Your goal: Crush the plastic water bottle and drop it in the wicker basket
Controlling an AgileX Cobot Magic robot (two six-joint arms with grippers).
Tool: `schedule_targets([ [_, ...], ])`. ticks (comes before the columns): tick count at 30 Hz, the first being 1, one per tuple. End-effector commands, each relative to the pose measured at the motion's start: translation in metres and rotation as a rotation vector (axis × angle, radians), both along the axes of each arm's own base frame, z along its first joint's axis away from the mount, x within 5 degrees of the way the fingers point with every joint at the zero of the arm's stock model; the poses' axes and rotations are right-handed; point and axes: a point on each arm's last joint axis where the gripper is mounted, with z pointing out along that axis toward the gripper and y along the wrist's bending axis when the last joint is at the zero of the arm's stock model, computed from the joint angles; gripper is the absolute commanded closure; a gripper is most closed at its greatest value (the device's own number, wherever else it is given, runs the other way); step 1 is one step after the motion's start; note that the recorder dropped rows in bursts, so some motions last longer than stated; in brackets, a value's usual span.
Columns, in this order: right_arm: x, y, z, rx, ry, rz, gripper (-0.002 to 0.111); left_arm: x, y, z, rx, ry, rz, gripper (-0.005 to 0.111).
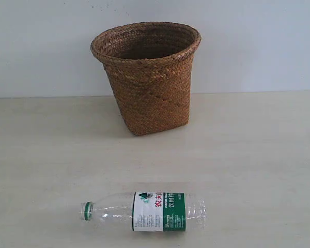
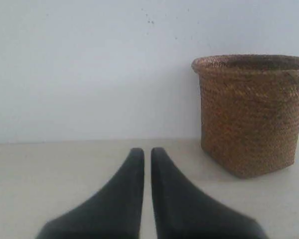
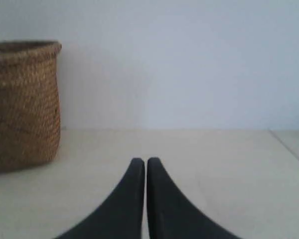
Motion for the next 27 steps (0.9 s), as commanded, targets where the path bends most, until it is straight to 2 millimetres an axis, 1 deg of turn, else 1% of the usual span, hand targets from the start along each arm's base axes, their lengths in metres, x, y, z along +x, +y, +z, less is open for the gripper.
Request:
schedule_targets([
  [1, -0.003, -0.002, 0.019, 0.07, -0.217, -0.011, 0.108, -0.001, 0.001, 0.009, -0.077, -0.104, 0.001, 0.102],
  [3, -0.005, -0.003, 0.028, 0.194, -0.308, -0.001, 0.108, -0.002, 0.001, 0.016, -0.139, -0.172, -0.005, 0.102],
  [5, -0.007, -0.004, 0.033, 0.229, -0.373, 0.004, 0.108, -0.004, 0.002, 0.023, -0.181, -0.252, -0.013, 0.102],
  [7, -0.008, -0.004, 0.033, 0.233, -0.377, 0.005, 0.108, -0.007, 0.002, 0.03, -0.207, -0.326, -0.021, 0.102],
  [8, -0.009, -0.004, 0.038, 0.233, -0.385, 0.007, 0.108, -0.008, 0.002, 0.032, -0.224, -0.356, -0.026, 0.102],
  [9, -0.01, -0.004, 0.044, 0.234, -0.396, 0.009, 0.108, -0.007, 0.002, 0.033, -0.235, -0.359, -0.028, 0.102],
  [11, -0.009, -0.004, 0.055, 0.227, -0.39, 0.008, 0.108, -0.006, 0.002, 0.045, -0.236, -0.366, -0.029, 0.102],
  [14, -0.004, -0.004, 0.073, 0.222, -0.379, 0.007, 0.108, 0.001, 0.002, 0.063, -0.234, -0.348, -0.027, 0.102],
  [17, 0.005, -0.003, 0.094, 0.201, -0.364, 0.002, 0.108, 0.015, 0.0, 0.081, -0.23, -0.304, -0.022, 0.102],
  [21, 0.024, -0.003, 0.118, 0.158, -0.313, -0.008, 0.108, 0.042, -0.003, 0.102, -0.209, -0.231, -0.018, 0.102],
  [24, 0.044, -0.002, 0.133, 0.143, -0.272, -0.012, 0.108, 0.067, -0.005, 0.111, -0.203, -0.159, -0.011, 0.102],
  [27, 0.066, -0.002, 0.144, 0.115, -0.226, -0.019, 0.108, 0.093, -0.007, 0.113, -0.197, -0.086, -0.005, 0.102],
])
